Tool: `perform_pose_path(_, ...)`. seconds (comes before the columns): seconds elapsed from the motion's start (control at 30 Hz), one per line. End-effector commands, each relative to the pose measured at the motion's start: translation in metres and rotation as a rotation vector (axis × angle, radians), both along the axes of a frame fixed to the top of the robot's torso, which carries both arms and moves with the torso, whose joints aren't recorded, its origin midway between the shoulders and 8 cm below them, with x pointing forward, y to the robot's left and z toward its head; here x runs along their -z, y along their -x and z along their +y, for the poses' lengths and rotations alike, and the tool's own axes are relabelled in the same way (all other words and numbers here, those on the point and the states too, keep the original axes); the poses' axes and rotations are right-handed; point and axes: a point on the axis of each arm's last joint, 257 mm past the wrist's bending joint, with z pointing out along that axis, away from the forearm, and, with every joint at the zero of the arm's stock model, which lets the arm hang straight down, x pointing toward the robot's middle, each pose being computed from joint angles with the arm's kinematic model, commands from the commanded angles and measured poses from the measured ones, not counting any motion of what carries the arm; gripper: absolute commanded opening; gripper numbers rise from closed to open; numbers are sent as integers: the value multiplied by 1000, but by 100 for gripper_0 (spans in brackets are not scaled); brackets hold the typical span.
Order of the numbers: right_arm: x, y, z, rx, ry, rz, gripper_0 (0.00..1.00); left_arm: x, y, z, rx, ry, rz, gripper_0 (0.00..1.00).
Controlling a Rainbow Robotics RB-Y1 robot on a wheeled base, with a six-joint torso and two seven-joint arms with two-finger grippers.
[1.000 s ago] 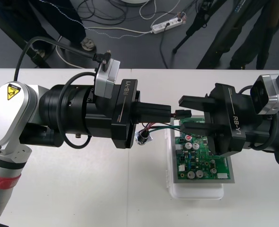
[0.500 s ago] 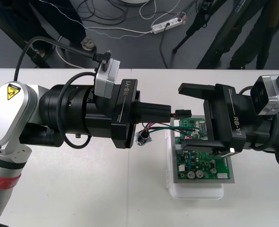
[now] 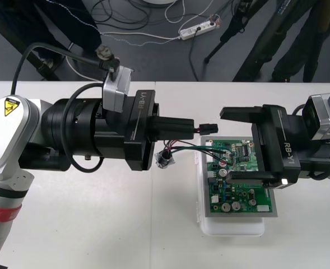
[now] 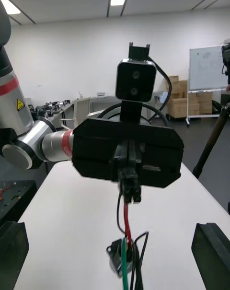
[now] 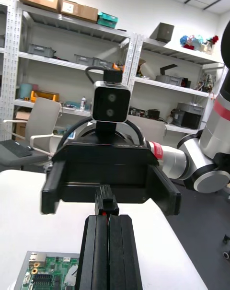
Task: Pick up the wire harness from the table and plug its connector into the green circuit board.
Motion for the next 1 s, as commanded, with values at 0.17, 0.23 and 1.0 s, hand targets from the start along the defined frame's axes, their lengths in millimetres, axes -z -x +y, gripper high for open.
perform_pose_path(0.17,24,3,-31,23,175,25,100,14,1,37,30,-31,-52,0)
perform_pose_path(0.23,29,4,-37,22,219,44,100,17,-2,43,30,-39,-49,0)
perform_pose_path(1.0,66,-41,-101,242,540,74,100,68,-30,89,17,-59,-27,0)
